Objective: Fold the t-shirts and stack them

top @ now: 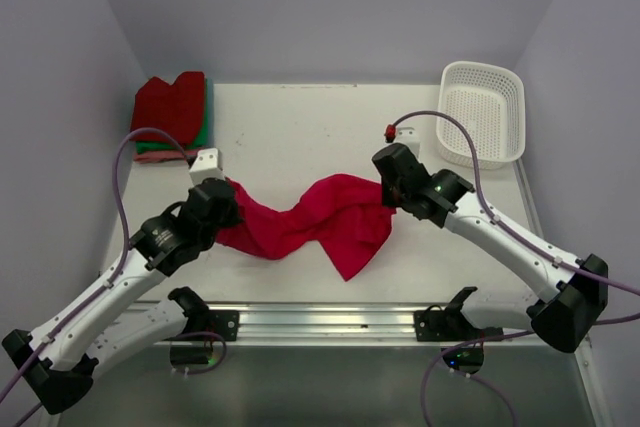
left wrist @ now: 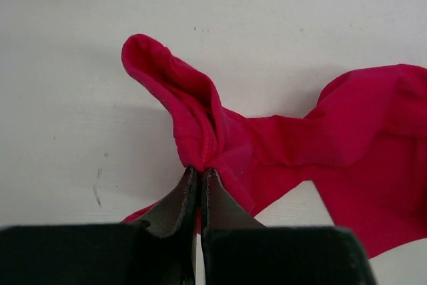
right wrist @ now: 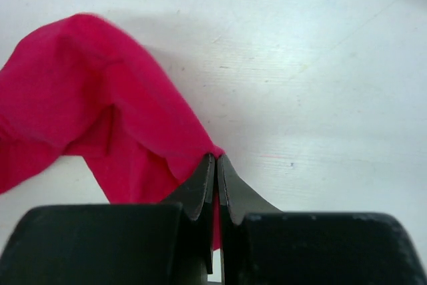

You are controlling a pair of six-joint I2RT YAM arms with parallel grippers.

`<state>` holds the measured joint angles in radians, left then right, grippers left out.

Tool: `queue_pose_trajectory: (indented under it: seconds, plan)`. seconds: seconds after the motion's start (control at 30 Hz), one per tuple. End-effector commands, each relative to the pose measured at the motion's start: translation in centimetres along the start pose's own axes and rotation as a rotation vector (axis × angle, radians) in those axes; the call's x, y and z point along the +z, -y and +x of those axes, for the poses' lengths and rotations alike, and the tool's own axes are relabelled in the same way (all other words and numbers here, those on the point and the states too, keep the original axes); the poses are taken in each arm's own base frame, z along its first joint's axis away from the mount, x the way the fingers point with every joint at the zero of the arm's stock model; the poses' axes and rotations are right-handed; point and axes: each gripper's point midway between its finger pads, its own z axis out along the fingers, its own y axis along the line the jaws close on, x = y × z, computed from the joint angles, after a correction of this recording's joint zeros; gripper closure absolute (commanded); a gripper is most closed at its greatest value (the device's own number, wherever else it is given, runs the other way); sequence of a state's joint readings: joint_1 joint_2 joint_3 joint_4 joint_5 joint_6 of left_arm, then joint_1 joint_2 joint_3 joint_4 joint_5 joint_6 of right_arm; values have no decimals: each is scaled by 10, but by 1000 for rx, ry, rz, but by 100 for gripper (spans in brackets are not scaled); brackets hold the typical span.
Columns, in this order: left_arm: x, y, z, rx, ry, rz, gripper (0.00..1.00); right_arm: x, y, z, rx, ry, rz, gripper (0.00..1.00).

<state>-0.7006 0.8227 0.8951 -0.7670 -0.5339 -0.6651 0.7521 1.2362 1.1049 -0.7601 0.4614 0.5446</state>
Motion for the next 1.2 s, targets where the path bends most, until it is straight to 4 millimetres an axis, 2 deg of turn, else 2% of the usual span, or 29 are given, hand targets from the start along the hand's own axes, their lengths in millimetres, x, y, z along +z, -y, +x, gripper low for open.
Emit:
queue_pose_trajectory:
  seconds: [0.0,0.03,0.1,0.13,0.2,0.23,0.3,0.37,0.4,0.43,0.47,0.5,0.57,0.6,0.73,0.9,0.97,1.0,1.1,1.17]
  plan:
    - [6,-8,21,-182,-12,-31,100,-12,31,-16,-37,26,110,100]
    - [13,-6,45,-194,-76,-23,100,-12,36,-19,-30,27,126,100]
    - [20,-8,69,-200,-143,-33,100,-11,41,-24,-27,31,138,100]
    - [26,-13,91,-206,-193,-54,100,-11,47,-27,-16,34,152,100]
    - [31,-13,103,-242,-207,-56,100,-11,54,-33,-14,45,172,100]
    - [35,-16,124,-256,-250,-53,100,-10,60,-36,-2,45,187,100]
    - [41,-12,130,-290,-242,-32,100,-11,65,-42,6,53,191,100]
    - [45,-14,145,-308,-269,-30,100,-11,69,-48,13,60,196,100]
    - [47,-14,149,-311,-277,-33,97,-11,68,-48,12,59,191,100]
    - [47,-14,155,-315,-294,-33,88,-10,67,-48,9,54,191,100]
    - [47,-13,156,-316,-301,-27,76,-9,67,-48,11,54,191,100]
    - [45,-10,157,-322,-308,-12,51,-8,66,-48,8,49,188,100]
    - [43,-8,152,-333,-298,4,24,-4,65,-44,4,37,184,100]
    - [41,-4,147,-344,-283,27,0,-3,64,-43,3,33,183,100]
    - [39,7,136,-348,-258,94,0,2,61,-39,3,21,174,100]
    - [40,18,149,-329,-337,125,2,4,62,-37,2,16,179,100]
    - [35,32,136,-340,-331,173,6,4,63,-36,-1,14,184,100]
    - [29,42,121,-355,-313,218,9,4,63,-36,-1,15,185,100]
    - [13,59,92,-389,-268,289,11,5,64,-35,-1,12,188,100]
    - [12,56,92,-385,-265,266,10,5,64,-35,2,13,187,100]
